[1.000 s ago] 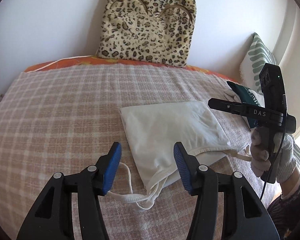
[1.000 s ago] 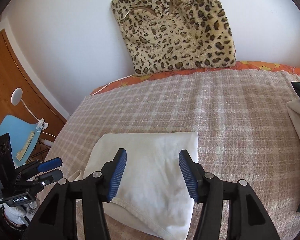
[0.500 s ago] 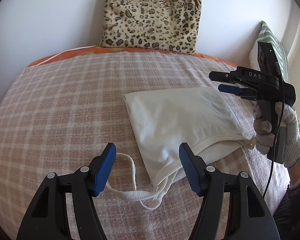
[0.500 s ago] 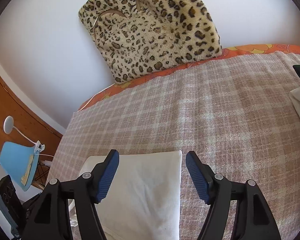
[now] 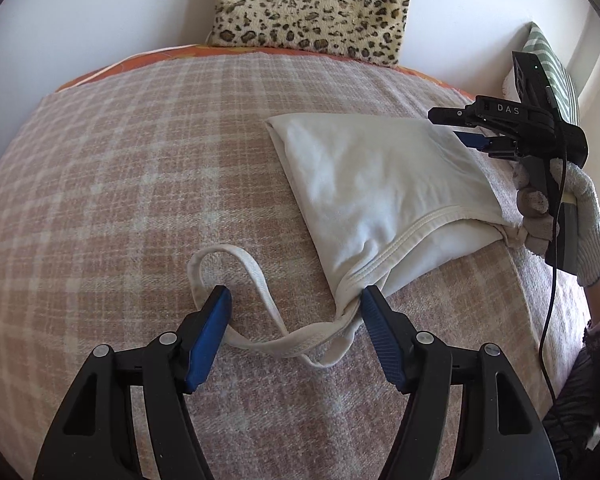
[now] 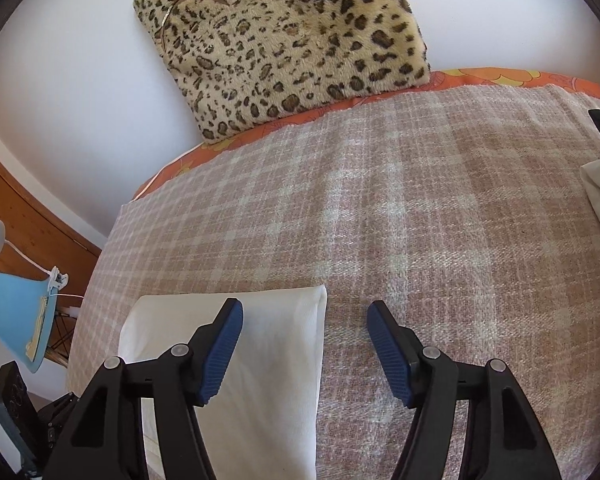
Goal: Fold small clothes
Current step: 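Move both tools to the edge of the folded camisole, then close both tools on the folded camisole's edge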
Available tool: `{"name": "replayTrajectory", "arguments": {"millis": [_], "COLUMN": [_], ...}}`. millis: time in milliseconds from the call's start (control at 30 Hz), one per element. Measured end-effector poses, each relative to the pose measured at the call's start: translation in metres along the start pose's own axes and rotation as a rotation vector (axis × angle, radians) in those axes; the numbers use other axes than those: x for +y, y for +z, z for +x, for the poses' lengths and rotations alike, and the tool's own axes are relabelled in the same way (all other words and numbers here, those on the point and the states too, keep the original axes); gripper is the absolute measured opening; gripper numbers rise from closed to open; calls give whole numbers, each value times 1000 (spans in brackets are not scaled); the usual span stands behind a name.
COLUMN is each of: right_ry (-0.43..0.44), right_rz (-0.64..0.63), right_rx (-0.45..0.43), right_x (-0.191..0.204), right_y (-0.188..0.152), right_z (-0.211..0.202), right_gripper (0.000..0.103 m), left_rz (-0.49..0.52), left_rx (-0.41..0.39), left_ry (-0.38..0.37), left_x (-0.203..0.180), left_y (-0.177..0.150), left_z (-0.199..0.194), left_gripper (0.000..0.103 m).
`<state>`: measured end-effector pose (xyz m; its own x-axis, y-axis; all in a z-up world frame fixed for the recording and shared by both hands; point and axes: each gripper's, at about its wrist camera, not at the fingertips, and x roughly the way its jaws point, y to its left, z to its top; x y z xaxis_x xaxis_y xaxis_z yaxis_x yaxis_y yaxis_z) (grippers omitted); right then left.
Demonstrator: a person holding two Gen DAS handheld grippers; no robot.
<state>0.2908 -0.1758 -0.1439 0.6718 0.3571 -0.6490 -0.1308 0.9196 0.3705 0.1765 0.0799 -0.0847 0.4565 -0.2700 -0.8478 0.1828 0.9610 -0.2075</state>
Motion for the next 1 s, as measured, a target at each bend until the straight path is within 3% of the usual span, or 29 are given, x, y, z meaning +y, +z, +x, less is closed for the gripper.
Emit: {"name": "replayTrajectory", "arguments": {"millis": [100,300,433,767,867,1000], "right_ry": [44,175,192,248,295,346], "right_rz": [38,92,87,123,148,127], "right_rx": [-10,-6,33,56,58,89], "right_x": [-4,-4,-1,-20,-27,-26], "right_y": [3,7,4,0,0,-2], "right_z": [-7,-10,0,7,7,8], "right_gripper": [69,72,73,73,74,74], "left_rz": [-56,-272,-361,-416,-408,-489], "left_rx": [-30,-157,-112,40,34,41], "left_ry": [-50,-205,-314,-395,-402,-483], "left_x": [8,37,43,29,27,36], "left_y": [5,25,33,17,17,10], "left_z": [-13,-45,-32,9,9,13], "left_gripper": [66,66,66,66,66,66]}}
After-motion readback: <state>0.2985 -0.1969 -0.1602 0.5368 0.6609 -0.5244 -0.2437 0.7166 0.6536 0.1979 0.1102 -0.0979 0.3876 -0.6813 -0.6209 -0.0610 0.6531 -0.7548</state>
